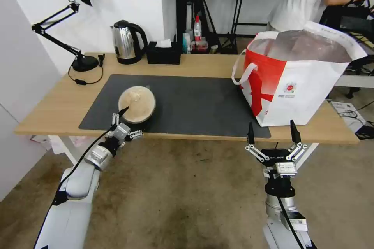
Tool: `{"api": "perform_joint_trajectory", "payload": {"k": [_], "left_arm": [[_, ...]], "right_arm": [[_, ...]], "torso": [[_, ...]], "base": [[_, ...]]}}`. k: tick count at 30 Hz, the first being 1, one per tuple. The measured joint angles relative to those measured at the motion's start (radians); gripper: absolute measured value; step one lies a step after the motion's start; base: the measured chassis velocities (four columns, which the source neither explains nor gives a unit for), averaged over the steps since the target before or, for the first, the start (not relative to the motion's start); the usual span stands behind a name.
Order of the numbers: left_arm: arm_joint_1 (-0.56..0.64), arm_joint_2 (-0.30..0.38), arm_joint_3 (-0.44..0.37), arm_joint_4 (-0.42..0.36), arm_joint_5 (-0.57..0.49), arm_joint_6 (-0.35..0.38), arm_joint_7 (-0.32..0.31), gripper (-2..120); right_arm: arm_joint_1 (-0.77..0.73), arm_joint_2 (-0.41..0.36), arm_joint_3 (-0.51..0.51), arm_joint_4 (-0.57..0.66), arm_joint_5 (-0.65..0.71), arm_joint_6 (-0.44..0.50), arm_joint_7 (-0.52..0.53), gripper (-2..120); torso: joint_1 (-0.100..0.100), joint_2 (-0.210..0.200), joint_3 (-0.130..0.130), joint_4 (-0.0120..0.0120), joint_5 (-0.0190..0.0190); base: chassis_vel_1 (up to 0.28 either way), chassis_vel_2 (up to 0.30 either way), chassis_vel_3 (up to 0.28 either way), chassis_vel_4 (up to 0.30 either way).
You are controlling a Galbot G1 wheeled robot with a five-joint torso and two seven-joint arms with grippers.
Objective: Pick up the trash from the table and place it into the takeout bag.
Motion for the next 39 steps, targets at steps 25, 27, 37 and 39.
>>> {"api": "perform_joint_trajectory", "payload": {"k": [25,27,37,39], "left_arm": [[0.039,0.021,-0.033,-0.039,-0.014,-0.005,-0.003,1],[0.045,0.025,-0.034,-0.044,-0.025,-0.006,-0.004,1],[0.056,0.066,-0.034,-0.073,-0.062,-0.009,-0.03,1],[0.056,0.07,-0.034,-0.075,-0.064,-0.009,-0.031,1]], "right_arm": [[0.0,0.0,0.0,0.0,0.0,0.0,0.0,100],[0.0,0.0,0.0,0.0,0.0,0.0,0.0,100],[0.0,0.0,0.0,0.0,0.0,0.0,0.0,100],[0.0,0.0,0.0,0.0,0.0,0.0,0.0,100]], "torso": [[0.0,0.0,0.0,-0.0001,0.0],[0.0,0.0,0.0,0.0,-0.0001],[0.0,0.0,0.0,0.0,-0.0001],[0.0,0.0,0.0,0.0,-0.0001]], "base": [[0.0,0.0,0.0,0.0],[0.0,0.0,0.0,0.0],[0.0,0.0,0.0,0.0],[0.0,0.0,0.0,0.0]]}}
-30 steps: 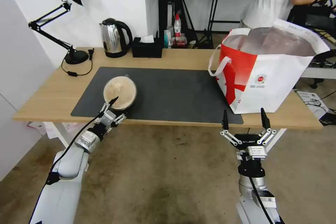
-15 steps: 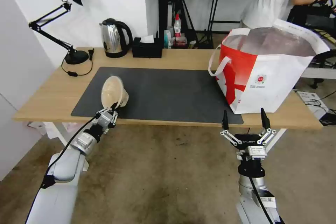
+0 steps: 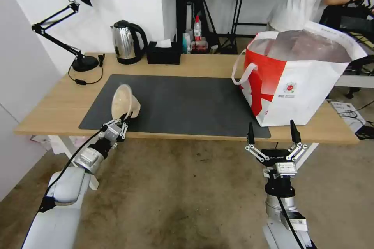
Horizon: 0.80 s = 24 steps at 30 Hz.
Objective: Pick up the trash from the table and place it into the takeout bag.
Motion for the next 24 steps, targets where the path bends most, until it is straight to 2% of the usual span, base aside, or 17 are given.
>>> {"api": "perform_joint_trajectory", "payload": {"k": [13,17,20,22,24], "left_arm": [[-0.019,0.054,-0.006,-0.076,-0.033,-0.029,-0.036,1],[-0.041,0.085,0.0,-0.109,-0.06,-0.022,-0.045,1],[-0.075,0.138,0.02,-0.133,-0.097,-0.009,-0.057,1],[-0.078,0.142,0.021,-0.135,-0.1,-0.007,-0.058,1],[-0.113,0.183,0.046,-0.14,-0.129,0.008,-0.071,1]], "right_arm": [[0.0,0.0,0.0,0.0,0.0,0.0,0.0,100],[0.0,0.0,0.0,0.0,0.0,0.0,0.0,100],[0.0,0.0,0.0,0.0,0.0,0.0,0.0,100],[0.0,0.0,0.0,0.0,0.0,0.0,0.0,100],[0.0,0.0,0.0,0.0,0.0,0.0,0.0,100]], "torso": [[0.0,0.0,0.0,-0.0001,0.0001],[0.0,0.0,0.0,0.0,0.0001],[0.0,0.0,0.0,0.0,0.0001],[0.0,0.0,0.0,0.0,0.0001],[0.0,0.0,0.0,0.0,0.0001]], "base": [[0.0,0.0,0.0,0.0],[0.0,0.0,0.0,0.0],[0.0,0.0,0.0,0.0],[0.0,0.0,0.0,0.0],[0.0,0.0,0.0,0.0]]}}
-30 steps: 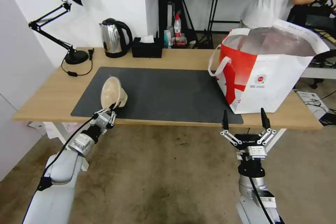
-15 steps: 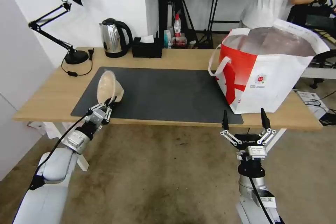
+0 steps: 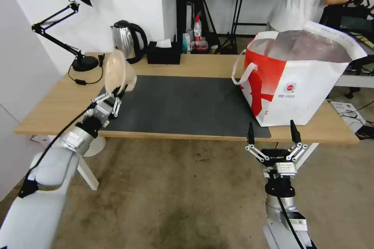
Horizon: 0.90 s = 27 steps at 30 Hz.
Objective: Pick up the trash from the table and place it into the takeout bag.
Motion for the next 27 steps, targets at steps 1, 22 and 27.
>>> {"api": "perform_joint_trajectory", "payload": {"k": [1,22,27], "left_arm": [[-0.013,0.012,0.01,0.0,-0.007,0.003,-0.003,1],[-0.326,0.089,0.225,0.163,-0.054,0.007,-0.016,1],[-0.423,0.062,0.32,0.217,-0.054,0.009,-0.02,1]], "right_arm": [[0.0,0.0,0.0,0.0,0.0,0.0,0.0,100],[0.0,0.0,0.0,0.0,0.0,0.0,0.0,100],[0.0,0.0,0.0,0.0,0.0,0.0,0.0,100]], "torso": [[0.0,0.0,0.0,-0.0001,0.0],[0.0,0.0,0.0,-0.0001,0.0002],[0.0,0.0,0.0,-0.0001,0.0]], "base": [[0.0,0.0,0.0,0.0],[0.0,0.0,0.0,0.0],[0.0,0.0,0.0,0.0]]}}
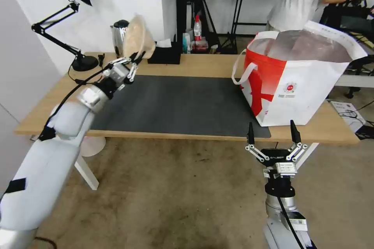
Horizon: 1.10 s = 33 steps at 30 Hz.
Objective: Pick up the trash from the table and place it into the takeout bag.
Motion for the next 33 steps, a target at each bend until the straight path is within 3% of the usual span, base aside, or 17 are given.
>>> {"api": "perform_joint_trajectory", "payload": {"k": [7,15,26,33], "left_arm": [[-0.092,-0.022,0.091,0.06,-0.005,-0.002,-0.002,1],[-0.223,-0.104,0.205,0.145,-0.003,-0.005,-0.01,1],[-0.33,-0.134,0.342,0.187,-0.013,-0.006,-0.027,1],[-0.426,-0.19,0.435,0.258,-0.018,-0.029,-0.029,1]], "right_arm": [[0.0,0.0,0.0,0.0,0.0,0.0,0.0,100],[0.0,0.0,0.0,0.0,0.0,0.0,0.0,100],[0.0,0.0,0.0,0.0,0.0,0.0,0.0,100],[0.0,0.0,0.0,0.0,0.0,0.0,0.0,100]], "torso": [[0.0,0.0,0.0,0.0003,0.0002],[0.0,0.0,0.0,-0.0001,0.0002],[0.0,0.0,0.0,0.0002,0.0001],[0.0,0.0,0.0,-0.0001,0.0001]], "base": [[0.0,0.0,0.0,0.0],[0.0,0.0,0.0,0.0],[0.0,0.0,0.0,0.0],[0.0,0.0,0.0,0.0]]}}
